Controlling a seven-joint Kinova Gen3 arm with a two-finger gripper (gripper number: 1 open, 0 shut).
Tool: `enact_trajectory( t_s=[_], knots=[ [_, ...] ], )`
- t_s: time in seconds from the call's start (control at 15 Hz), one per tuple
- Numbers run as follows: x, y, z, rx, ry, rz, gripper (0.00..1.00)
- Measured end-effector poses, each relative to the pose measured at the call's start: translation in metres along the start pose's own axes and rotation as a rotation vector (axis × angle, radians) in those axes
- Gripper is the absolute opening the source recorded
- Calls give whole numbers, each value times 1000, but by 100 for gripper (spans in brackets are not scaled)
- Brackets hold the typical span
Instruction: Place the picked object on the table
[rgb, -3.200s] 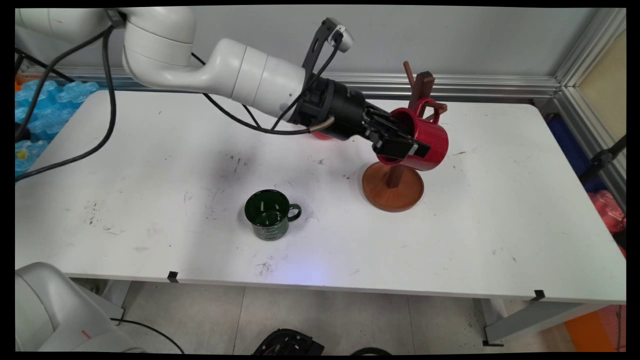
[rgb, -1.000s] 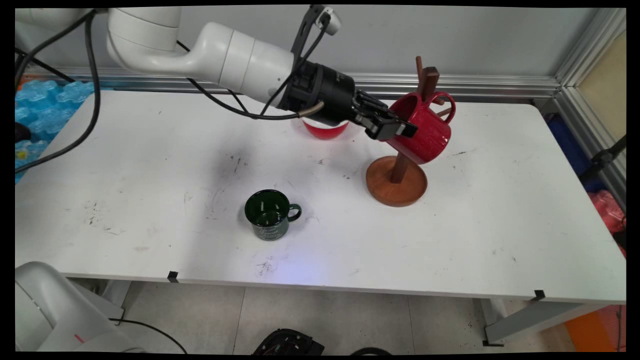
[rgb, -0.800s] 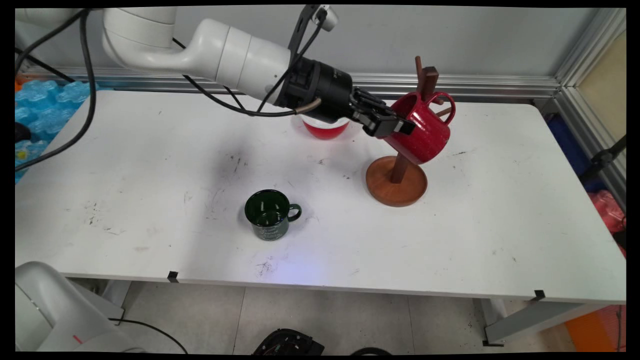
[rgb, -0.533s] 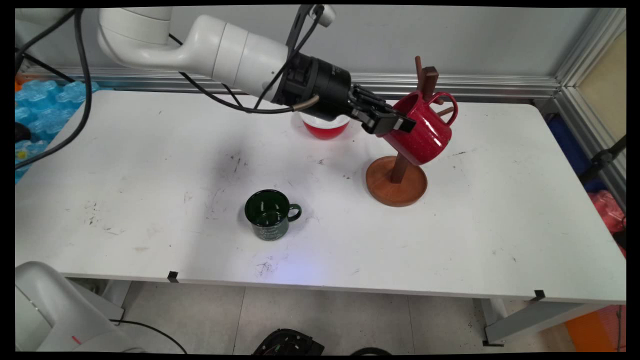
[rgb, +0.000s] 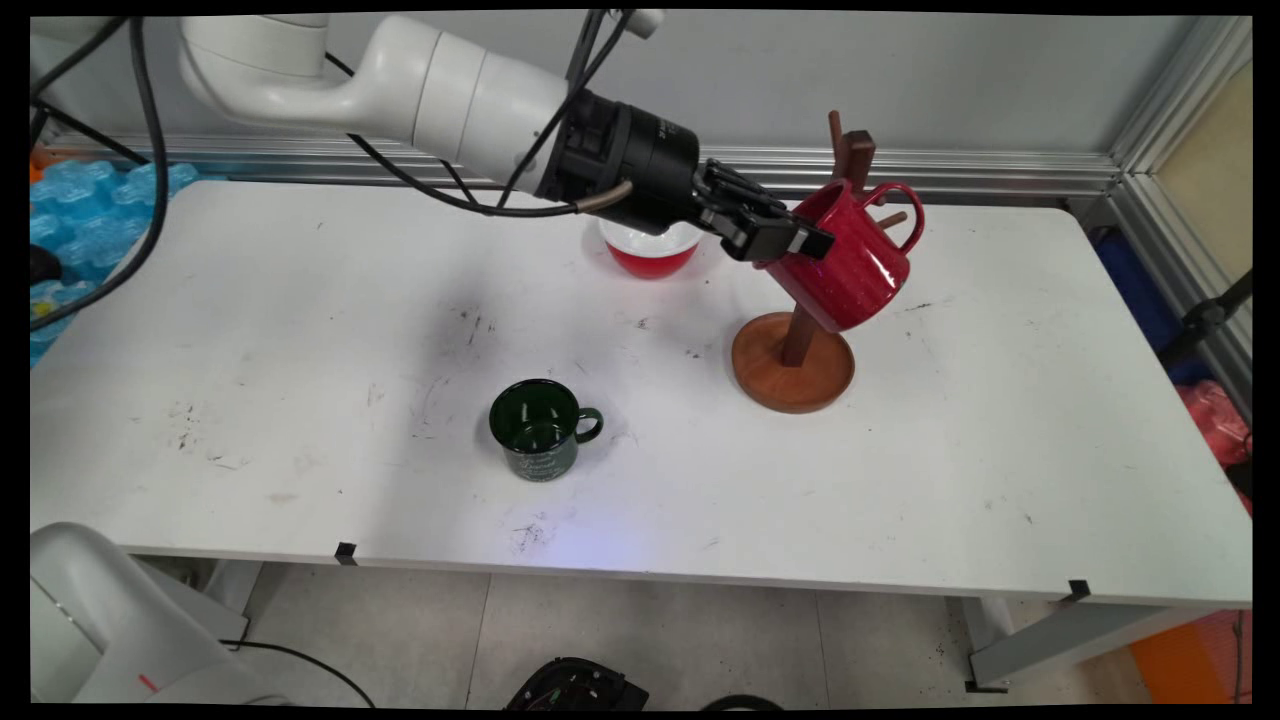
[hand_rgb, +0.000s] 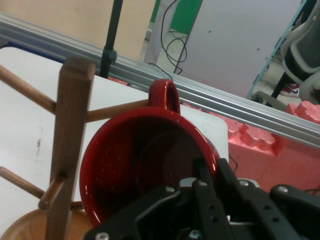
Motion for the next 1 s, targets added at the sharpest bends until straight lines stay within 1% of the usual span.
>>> enact_trajectory(
  t_s=[0.53,1.0],
  knots=[
    [2,3,-11,-14,0,4,0],
    [-2,-1,-28,-17,-16,11,0]
  ],
)
